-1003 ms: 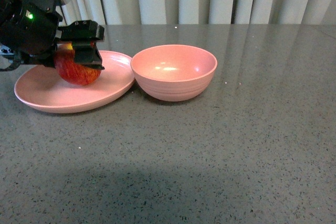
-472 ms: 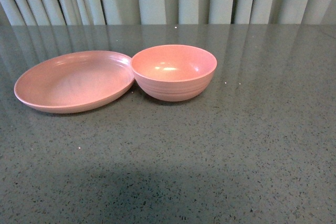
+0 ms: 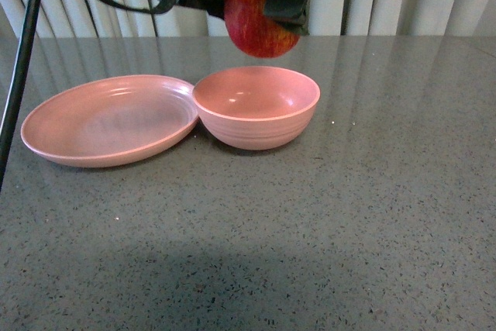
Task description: Move apple from plate to bowl
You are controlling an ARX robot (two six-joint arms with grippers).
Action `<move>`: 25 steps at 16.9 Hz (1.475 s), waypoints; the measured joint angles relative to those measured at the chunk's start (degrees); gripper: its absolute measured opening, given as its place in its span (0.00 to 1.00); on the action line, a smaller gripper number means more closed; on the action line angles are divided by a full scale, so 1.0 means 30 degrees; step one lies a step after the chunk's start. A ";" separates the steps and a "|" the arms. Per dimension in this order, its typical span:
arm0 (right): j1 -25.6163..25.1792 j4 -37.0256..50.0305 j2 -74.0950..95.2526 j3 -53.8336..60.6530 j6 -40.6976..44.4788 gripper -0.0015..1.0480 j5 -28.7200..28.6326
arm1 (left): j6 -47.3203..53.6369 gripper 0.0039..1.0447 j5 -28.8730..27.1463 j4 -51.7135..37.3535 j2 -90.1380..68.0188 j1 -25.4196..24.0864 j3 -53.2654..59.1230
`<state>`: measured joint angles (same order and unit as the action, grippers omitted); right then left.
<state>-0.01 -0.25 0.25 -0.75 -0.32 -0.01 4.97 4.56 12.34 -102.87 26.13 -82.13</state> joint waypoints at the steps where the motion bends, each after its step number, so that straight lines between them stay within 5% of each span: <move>1: 0.0000 0.0000 0.0000 0.0000 0.0000 0.94 0.0000 | 0.0007 0.66 -0.0007 0.0015 -0.0109 -0.0015 0.0357; 22: 0.0000 0.0000 0.0000 0.0000 0.0000 0.94 0.0000 | 0.0000 0.66 -0.0474 0.0372 -0.2127 -0.0131 0.0357; 25: 0.0000 0.0000 0.0000 0.0000 0.0000 0.94 0.0000 | -0.0036 0.90 -0.0488 0.0423 -0.2171 -0.0131 0.0321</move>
<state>-0.01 -0.25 0.25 -0.75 -0.32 -0.01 4.86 3.09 13.61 -109.38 25.74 -81.17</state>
